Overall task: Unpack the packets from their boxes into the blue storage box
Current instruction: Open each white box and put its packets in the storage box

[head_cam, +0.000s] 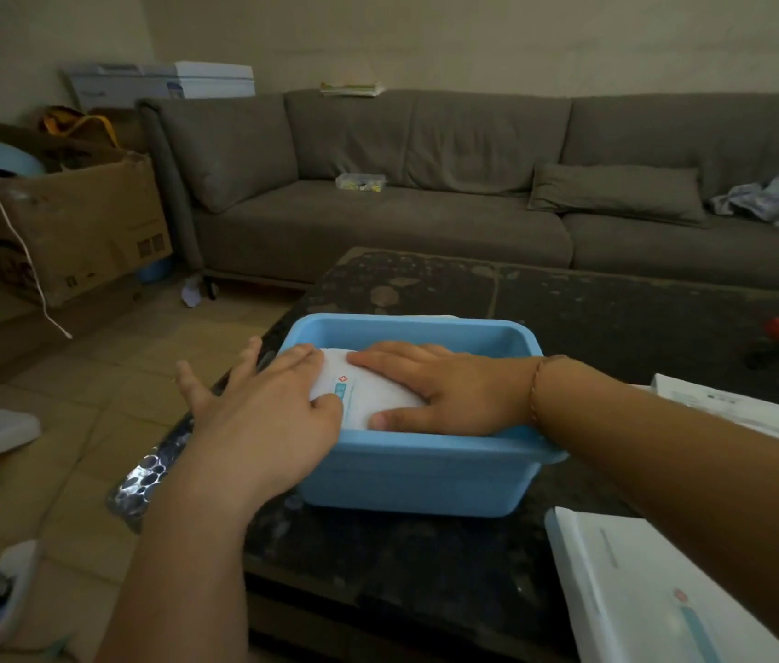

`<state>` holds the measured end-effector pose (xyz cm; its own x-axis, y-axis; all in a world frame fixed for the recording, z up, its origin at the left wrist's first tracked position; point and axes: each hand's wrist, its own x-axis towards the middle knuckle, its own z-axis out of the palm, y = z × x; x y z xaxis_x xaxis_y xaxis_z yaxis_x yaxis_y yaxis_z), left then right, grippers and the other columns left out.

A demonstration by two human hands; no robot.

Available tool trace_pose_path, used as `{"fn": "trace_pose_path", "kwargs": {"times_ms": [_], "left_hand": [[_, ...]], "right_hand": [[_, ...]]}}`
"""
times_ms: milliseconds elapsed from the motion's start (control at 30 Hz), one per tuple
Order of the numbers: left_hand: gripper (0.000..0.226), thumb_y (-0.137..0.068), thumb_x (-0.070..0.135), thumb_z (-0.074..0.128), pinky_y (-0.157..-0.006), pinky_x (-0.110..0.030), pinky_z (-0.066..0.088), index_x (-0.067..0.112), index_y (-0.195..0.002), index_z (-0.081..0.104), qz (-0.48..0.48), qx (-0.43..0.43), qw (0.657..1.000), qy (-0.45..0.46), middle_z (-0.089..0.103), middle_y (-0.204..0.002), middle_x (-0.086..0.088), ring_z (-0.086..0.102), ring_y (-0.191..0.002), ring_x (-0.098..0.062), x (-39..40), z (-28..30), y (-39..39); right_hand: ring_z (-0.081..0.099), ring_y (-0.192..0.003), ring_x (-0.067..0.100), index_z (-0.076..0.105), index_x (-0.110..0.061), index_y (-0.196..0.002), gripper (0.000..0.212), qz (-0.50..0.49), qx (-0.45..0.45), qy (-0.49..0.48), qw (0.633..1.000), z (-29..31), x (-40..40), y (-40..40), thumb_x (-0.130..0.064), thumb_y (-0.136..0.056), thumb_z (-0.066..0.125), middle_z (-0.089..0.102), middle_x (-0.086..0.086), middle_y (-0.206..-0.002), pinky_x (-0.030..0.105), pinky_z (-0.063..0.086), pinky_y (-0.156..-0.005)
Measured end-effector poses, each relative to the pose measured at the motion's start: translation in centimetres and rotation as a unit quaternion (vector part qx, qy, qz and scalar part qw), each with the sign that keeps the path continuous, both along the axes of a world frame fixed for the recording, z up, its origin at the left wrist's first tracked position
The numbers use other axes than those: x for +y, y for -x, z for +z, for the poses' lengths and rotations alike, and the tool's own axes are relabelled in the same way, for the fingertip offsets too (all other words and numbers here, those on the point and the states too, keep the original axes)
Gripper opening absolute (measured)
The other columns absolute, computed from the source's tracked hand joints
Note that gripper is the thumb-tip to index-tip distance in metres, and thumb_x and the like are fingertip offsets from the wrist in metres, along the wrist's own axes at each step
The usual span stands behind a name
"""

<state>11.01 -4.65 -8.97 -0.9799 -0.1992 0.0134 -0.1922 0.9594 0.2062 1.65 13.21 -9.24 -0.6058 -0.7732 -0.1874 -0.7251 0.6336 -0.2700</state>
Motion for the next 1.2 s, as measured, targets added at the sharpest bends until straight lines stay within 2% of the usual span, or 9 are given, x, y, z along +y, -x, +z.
{"fn": "trace_pose_path", "kwargs": {"times_ms": [233, 333, 400, 467, 600, 733, 833, 1033, 1200], "left_hand": [[0.054, -0.101, 0.039, 0.034, -0.116, -0.058, -0.011, 0.036, -0.153, 0.02, -0.026, 0.084, 0.995, -0.044, 0.01, -0.162, 0.019, -0.003, -0.151, -0.011, -0.7, 0.1, -0.5], [0.046, -0.095, 0.041, 0.044, -0.115, -0.041, 0.021, 0.033, -0.14, 0.045, -0.061, 0.237, 0.965, -0.095, 0.039, -0.152, 0.012, 0.028, -0.141, -0.01, -0.1, 0.2, -1.1], [0.031, -0.089, 0.041, 0.049, -0.099, -0.02, 0.037, 0.035, -0.118, 0.06, -0.122, 0.289, 0.939, -0.141, 0.058, -0.124, 0.021, 0.048, -0.113, 0.005, 1.2, 1.0, -2.3], [0.021, -0.085, 0.047, 0.049, -0.082, -0.009, 0.043, 0.04, -0.098, 0.064, -0.224, 0.226, 0.931, -0.178, 0.063, -0.101, 0.027, 0.056, -0.099, 0.01, 2.8, 1.9, -3.9], [0.016, -0.09, 0.046, 0.059, -0.08, -0.021, 0.053, 0.036, -0.102, 0.064, -0.423, -0.011, 0.872, -0.244, 0.065, -0.099, 0.02, 0.063, -0.094, 0.002, 6.7, 2.2, -5.3], [0.02, -0.092, 0.045, 0.06, -0.083, -0.018, 0.052, 0.032, -0.107, 0.065, -0.485, -0.187, 0.84, -0.151, 0.066, -0.101, 0.018, 0.061, -0.087, 0.008, 9.6, 0.3, -4.7], [0.018, -0.092, 0.043, 0.058, -0.084, -0.024, 0.054, 0.035, -0.107, 0.065, -0.478, -0.232, 0.841, -0.101, 0.066, -0.09, 0.021, 0.062, -0.083, 0.008, 10.1, -1.6, -4.1], [0.024, -0.085, 0.017, 0.058, -0.09, -0.031, 0.05, 0.03, -0.104, 0.067, -0.5, -0.064, 0.849, -0.158, 0.061, -0.105, 0.018, 0.057, -0.1, 0.001, 11.2, -5.7, -2.7], [0.046, -0.078, -0.001, 0.063, -0.111, -0.027, 0.036, 0.017, -0.12, 0.067, -0.577, 0.076, 0.778, -0.235, 0.061, -0.132, 0.008, 0.044, -0.133, -0.004, 13.4, -7.1, -3.0]], "right_hand": [[0.029, -0.134, -0.002, 0.031, -0.039, -0.145, 0.06, -0.099, 0.105, 0.218, 0.965, 3.7, 3.6, -3.3, -0.056, -0.09, 0.046, 0.034, -0.013, -0.151, 0.024, 0.025, -0.11], [0.057, -0.101, -0.001, 0.056, -0.035, -0.114, 0.034, -0.168, 0.217, 0.347, 0.897, 3.1, 7.9, -8.0, -0.057, -0.089, 0.047, 0.06, -0.017, -0.11, 0.021, 0.052, -0.082], [0.057, -0.077, 0.003, 0.056, -0.034, -0.086, 0.025, -0.172, 0.271, 0.338, 0.885, 0.7, 10.8, -11.4, -0.057, -0.089, 0.046, 0.057, -0.014, -0.082, 0.019, 0.048, -0.063], [0.051, -0.065, 0.001, 0.053, -0.033, -0.071, 0.031, -0.164, 0.288, 0.272, 0.903, -2.0, 13.2, -14.4, -0.061, -0.085, 0.051, 0.05, -0.016, -0.07, 0.019, 0.041, -0.058], [0.056, -0.055, 0.005, 0.047, -0.038, -0.072, 0.015, -0.058, 0.315, 0.047, 0.946, -6.7, 15.2, -16.5, -0.052, -0.072, 0.048, 0.054, -0.014, -0.068, 0.017, 0.047, -0.044], [0.053, -0.044, 0.011, 0.055, -0.03, -0.058, 0.023, -0.06, 0.374, 0.048, 0.924, -9.2, 14.1, -16.4, -0.039, -0.075, 0.043, 0.054, -0.008, -0.057, 0.023, 0.044, -0.033], [0.05, -0.042, 0.01, 0.053, -0.027, -0.051, 0.048, -0.127, 0.383, 0.1, 0.91, -10.2, 13.5, -16.6, -0.052, -0.09, 0.041, 0.05, -0.009, -0.051, 0.027, 0.044, -0.034], [0.05, -0.041, 0.008, 0.055, -0.025, -0.048, 0.059, -0.218, 0.394, 0.198, 0.871, -9.2, 13.9, -17.3, -0.053, -0.096, 0.036, 0.051, -0.01, -0.05, 0.021, 0.042, -0.038], [0.049, -0.044, 0.005, 0.06, -0.024, -0.049, 0.054, -0.252, 0.404, 0.277, 0.835, -8.4, 14.0, -18.0, -0.048, -0.095, 0.043, 0.054, -0.01, -0.051, 0.019, 0.038, -0.053]]}}
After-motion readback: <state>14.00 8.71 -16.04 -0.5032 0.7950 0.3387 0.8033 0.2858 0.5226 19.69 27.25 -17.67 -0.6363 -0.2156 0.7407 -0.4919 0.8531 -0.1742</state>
